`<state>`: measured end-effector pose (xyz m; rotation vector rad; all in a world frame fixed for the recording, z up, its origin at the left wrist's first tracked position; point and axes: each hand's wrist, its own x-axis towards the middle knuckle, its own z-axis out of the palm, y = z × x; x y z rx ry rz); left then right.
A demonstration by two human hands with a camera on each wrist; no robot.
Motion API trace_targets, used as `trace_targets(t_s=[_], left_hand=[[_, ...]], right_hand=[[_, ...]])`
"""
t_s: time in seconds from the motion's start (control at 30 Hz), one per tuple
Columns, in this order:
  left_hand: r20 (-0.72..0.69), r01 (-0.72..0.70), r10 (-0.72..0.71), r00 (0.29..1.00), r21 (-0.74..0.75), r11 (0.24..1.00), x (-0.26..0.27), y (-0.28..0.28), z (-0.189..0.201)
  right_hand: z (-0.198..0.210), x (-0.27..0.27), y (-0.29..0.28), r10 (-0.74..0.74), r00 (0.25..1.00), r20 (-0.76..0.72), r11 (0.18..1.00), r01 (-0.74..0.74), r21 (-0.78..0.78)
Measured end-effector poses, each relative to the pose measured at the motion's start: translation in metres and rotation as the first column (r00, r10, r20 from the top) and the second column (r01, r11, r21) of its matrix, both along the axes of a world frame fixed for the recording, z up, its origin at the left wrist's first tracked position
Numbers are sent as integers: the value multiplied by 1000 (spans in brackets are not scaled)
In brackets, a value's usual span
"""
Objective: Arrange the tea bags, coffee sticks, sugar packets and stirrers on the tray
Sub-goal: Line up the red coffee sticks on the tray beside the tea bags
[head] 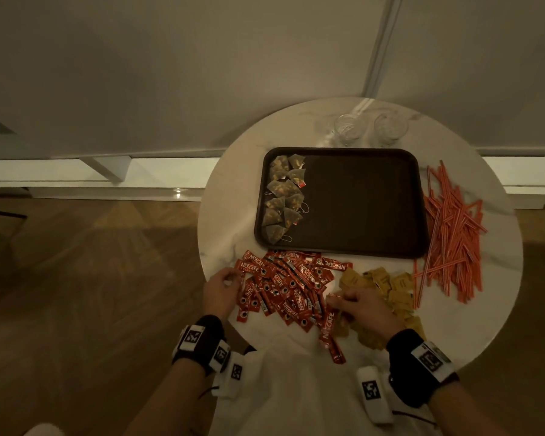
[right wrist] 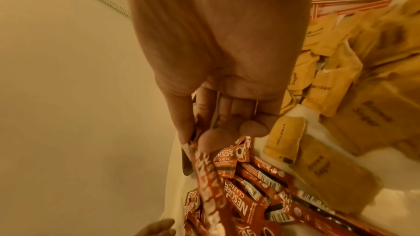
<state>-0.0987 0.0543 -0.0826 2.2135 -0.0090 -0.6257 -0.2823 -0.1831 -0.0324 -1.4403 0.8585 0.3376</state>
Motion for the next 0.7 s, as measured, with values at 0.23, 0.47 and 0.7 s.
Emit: trace_targets(t_s=[0.23, 0.47, 0.7], left_hand=[[168, 373, -462, 871, 387, 843, 33, -27, -5], [67, 549, -659, 750, 493, 675, 52, -28, -5], [72, 427, -465, 882, 293, 856, 54, -11, 18]], right_hand=[[0, 7, 4, 108, 993, 45, 993, -110, 35], [-2, 6, 1, 71, 997, 33, 997, -72, 11], [-5, 16, 4, 30, 999, 30, 999, -31, 39]])
